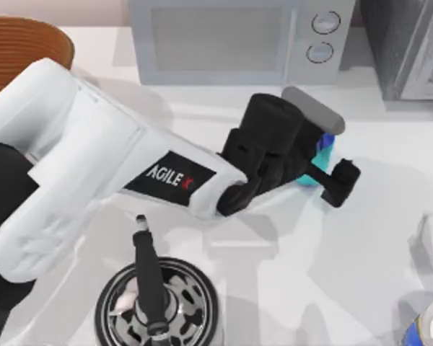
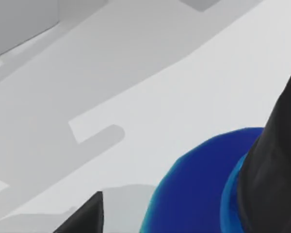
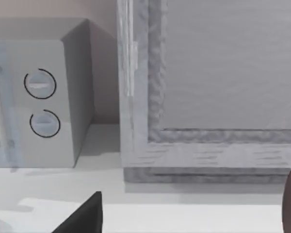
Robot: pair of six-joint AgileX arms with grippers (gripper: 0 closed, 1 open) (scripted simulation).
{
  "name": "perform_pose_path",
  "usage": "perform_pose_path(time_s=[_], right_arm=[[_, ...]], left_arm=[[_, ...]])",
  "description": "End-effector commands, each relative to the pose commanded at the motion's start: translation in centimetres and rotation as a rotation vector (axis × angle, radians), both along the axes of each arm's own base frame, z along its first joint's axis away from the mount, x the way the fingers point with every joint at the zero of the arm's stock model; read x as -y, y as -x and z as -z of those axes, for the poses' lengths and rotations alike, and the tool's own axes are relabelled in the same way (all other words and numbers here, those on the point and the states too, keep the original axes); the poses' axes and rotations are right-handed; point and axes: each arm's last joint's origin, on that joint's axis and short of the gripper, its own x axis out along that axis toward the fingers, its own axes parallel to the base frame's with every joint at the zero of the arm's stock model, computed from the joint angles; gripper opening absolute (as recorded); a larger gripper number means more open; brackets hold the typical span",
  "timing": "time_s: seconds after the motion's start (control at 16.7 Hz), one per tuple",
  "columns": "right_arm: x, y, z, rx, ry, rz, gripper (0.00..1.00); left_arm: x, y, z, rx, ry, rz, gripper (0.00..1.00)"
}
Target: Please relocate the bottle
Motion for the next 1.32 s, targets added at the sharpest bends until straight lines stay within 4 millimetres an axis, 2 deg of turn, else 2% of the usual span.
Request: perform_pose_path(time_s=[0.72, 1.32], right_arm=[[0.00, 0.00, 0.00, 0.000, 0.000, 0.000, 1.00], [0.00, 0.00, 0.00, 0.000, 0.000, 0.000, 1.00]], left_arm=[[0.00, 0.00, 0.00, 0.000, 0.000, 0.000, 0.02], [-0.09, -0.04, -0.09, 0.003, 0.000, -0.002, 0.00]])
